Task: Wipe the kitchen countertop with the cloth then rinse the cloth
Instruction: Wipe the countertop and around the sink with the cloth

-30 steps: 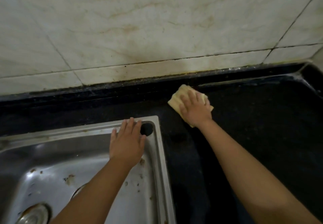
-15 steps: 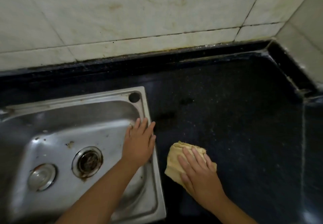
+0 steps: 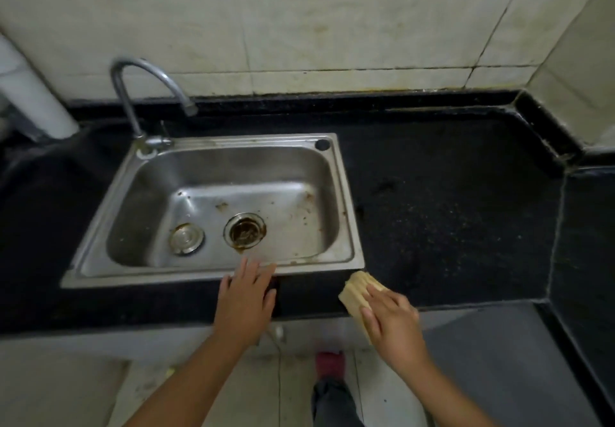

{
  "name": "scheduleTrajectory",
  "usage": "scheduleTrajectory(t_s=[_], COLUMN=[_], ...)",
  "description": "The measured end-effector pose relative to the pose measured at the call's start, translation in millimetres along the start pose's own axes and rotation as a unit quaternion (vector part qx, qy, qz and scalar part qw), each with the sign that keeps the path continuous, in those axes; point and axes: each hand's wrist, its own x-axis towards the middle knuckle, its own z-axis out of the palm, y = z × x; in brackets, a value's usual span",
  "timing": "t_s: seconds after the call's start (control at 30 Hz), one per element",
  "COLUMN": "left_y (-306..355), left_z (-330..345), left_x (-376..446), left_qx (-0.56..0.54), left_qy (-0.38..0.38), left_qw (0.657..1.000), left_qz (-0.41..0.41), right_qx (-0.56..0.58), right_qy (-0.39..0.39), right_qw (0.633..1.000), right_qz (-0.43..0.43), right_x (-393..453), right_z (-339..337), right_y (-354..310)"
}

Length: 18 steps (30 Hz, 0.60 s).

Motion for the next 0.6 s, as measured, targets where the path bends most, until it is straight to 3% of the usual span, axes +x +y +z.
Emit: scheduleTrajectory(t_s=[0.1,0.27,0.47,0.6], left_y=[-33.8,-69.2,-89.4,-104.5], left_z=[-0.6,-7.3,-32.8,-58.1], left_x=[-52.8,-110.8,-103.5,-74.0], left_qx=[0.000,-0.008,-0.038,-0.037], left_qy=[-0.003,0.008,0.069,0.088], left_qw=[0.999,0.995,0.991,0.989], left_qz=[-0.055,-0.098,-0.111,-0.111], right_qx=[0.133,0.319,0.359,0.377], right_qy=[-0.041,-0.068,-0.012,0.009], right_qw=[0.990,0.945,0.933,0.926], right_qz=[-0.033,0.020,-0.010,0.013], right_x=[-29.1,-38.5,6.9,57.7], right_z=[-1.9,-21.8,-40.6,-41.6], right_y=[-47.4,-112.2,-164.8,-195.0])
